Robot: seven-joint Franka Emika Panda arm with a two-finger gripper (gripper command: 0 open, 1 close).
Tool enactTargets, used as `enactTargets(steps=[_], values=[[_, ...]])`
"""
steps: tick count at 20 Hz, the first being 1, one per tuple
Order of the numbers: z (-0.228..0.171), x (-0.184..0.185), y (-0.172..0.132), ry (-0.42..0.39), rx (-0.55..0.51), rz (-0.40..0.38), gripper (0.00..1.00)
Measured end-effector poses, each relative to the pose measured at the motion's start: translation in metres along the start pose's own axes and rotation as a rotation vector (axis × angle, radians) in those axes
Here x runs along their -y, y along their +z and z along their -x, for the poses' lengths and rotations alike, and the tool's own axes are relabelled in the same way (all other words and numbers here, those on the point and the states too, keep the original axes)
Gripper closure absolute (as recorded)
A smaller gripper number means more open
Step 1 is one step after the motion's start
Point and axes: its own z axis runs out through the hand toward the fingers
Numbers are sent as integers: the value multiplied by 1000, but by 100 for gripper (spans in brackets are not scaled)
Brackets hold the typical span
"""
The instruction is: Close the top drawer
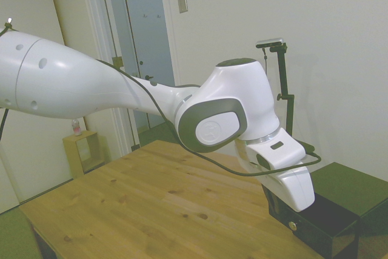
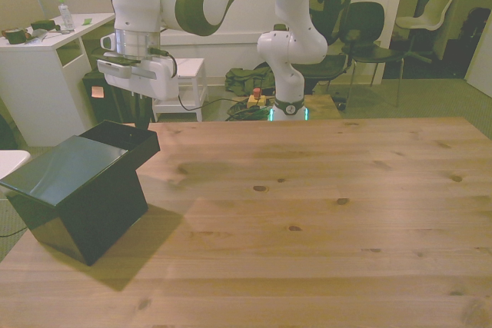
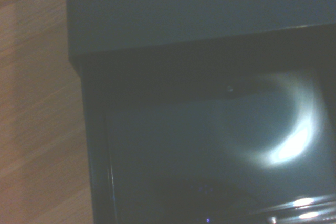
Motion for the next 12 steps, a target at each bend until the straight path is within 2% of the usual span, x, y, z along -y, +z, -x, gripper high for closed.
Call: enactTargets(steps=[12], values=[[-30, 23, 1, -20, -32, 13, 100]])
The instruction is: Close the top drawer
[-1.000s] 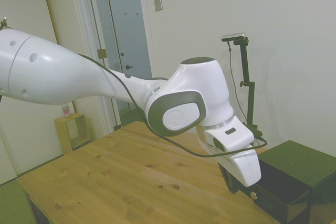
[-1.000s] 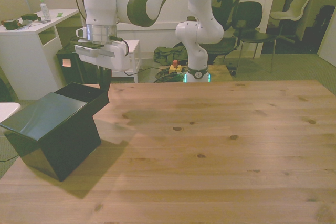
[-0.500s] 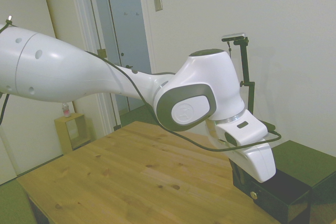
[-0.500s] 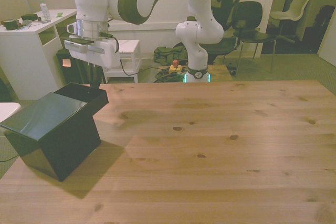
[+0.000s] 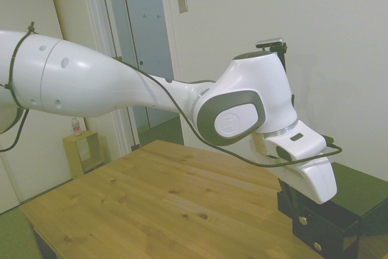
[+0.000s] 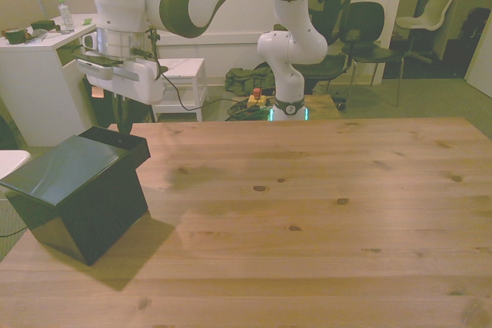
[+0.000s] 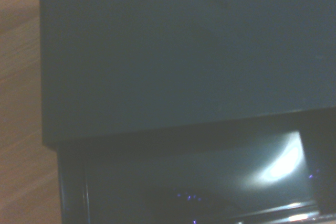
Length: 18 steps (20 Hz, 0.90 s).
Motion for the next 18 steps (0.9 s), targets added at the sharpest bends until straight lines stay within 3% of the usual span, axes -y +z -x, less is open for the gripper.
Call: enactTargets(steps=[18], values=[[-25, 36, 8, -28, -41, 13, 100]])
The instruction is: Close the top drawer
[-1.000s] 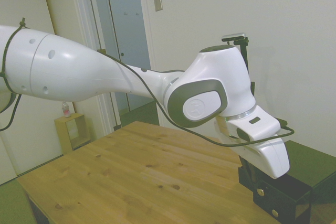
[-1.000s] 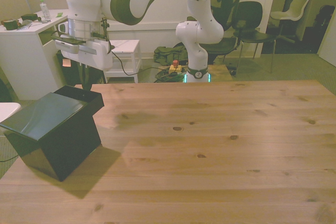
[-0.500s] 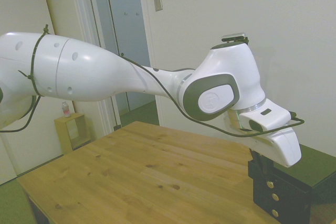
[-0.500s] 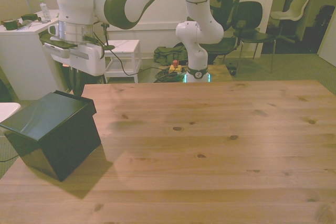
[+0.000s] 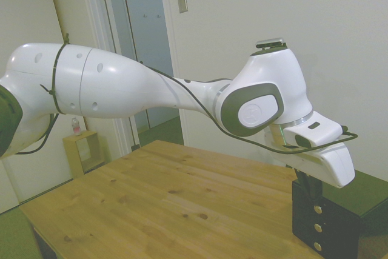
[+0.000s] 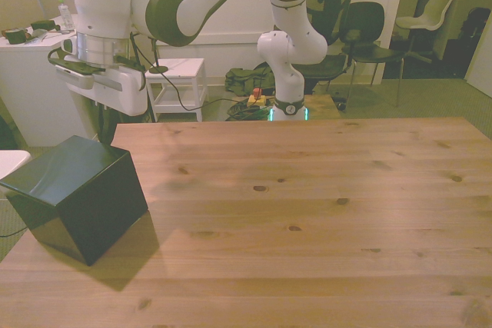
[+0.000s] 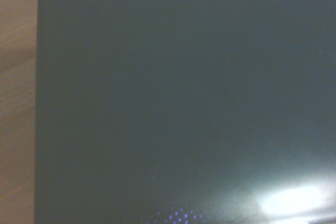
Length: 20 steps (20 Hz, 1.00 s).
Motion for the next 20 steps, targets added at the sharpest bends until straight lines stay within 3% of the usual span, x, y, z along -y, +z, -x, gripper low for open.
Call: enactTargets(steps=[9, 14, 20], values=[[1, 6, 1, -11, 9, 7, 100], [27, 22, 5, -47, 48, -6, 100], [66, 20, -28, -69, 87, -51, 100]])
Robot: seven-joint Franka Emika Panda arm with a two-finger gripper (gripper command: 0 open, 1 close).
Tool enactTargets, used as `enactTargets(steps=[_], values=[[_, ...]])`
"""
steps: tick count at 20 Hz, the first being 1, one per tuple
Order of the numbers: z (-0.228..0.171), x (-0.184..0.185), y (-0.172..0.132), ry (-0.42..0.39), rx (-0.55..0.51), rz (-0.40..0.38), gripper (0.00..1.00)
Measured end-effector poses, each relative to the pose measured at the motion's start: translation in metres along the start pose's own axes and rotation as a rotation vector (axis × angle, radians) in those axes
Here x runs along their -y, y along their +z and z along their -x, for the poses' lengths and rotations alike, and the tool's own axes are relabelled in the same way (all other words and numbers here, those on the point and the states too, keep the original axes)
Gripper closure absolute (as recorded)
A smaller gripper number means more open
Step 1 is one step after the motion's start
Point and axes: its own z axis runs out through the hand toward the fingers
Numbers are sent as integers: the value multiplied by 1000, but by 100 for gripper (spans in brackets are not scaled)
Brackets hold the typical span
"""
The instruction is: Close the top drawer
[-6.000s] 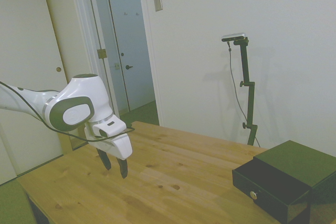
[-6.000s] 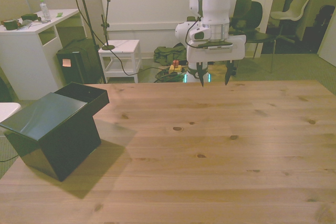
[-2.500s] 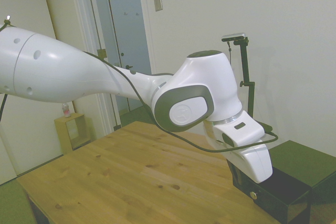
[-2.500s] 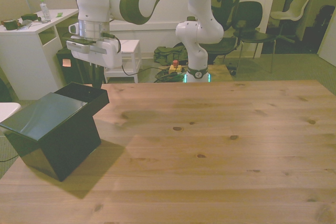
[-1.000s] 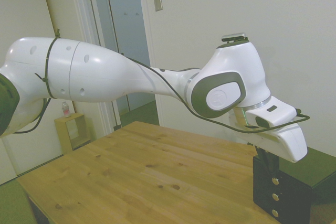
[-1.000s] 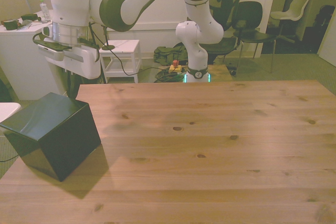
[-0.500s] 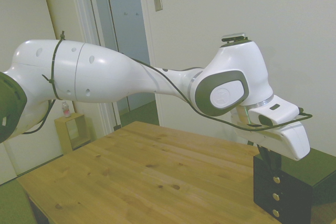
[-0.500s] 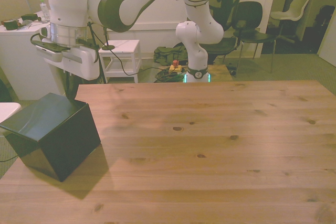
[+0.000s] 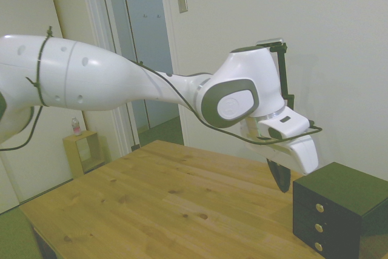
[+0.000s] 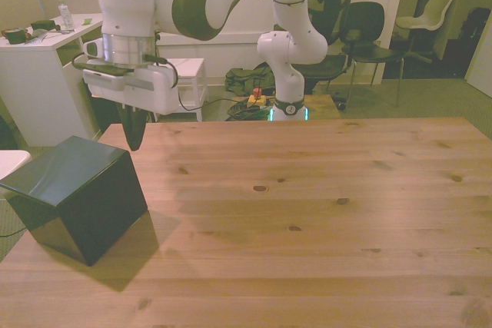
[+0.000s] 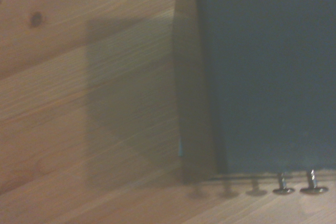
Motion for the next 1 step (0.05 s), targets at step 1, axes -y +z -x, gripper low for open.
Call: enactTargets(steps=[1], values=[[9, -1, -8, -2, 6, -11, 0]])
